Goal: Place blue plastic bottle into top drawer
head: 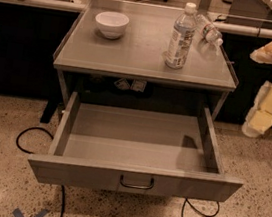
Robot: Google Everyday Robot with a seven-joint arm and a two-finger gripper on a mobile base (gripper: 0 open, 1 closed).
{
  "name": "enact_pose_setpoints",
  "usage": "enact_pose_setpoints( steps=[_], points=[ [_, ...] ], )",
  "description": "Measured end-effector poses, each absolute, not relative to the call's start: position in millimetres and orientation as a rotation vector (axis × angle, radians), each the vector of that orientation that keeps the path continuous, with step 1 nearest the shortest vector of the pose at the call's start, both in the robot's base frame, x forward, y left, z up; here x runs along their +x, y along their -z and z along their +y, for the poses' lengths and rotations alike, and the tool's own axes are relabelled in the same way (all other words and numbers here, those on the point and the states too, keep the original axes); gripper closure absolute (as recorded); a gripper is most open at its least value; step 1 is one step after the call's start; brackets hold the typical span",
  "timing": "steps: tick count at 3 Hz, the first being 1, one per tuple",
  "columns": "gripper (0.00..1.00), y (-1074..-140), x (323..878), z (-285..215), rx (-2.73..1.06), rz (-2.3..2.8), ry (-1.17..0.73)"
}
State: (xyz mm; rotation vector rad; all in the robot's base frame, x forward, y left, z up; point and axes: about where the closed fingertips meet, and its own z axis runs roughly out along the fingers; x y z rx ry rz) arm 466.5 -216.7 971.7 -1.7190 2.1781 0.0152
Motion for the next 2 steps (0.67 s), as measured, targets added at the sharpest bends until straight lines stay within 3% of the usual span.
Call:
enact_pose_setpoints(
  steps=[2],
  points=[
    [0.00,-965,566,-161,-1.756,1.775,-0.446]
  ],
)
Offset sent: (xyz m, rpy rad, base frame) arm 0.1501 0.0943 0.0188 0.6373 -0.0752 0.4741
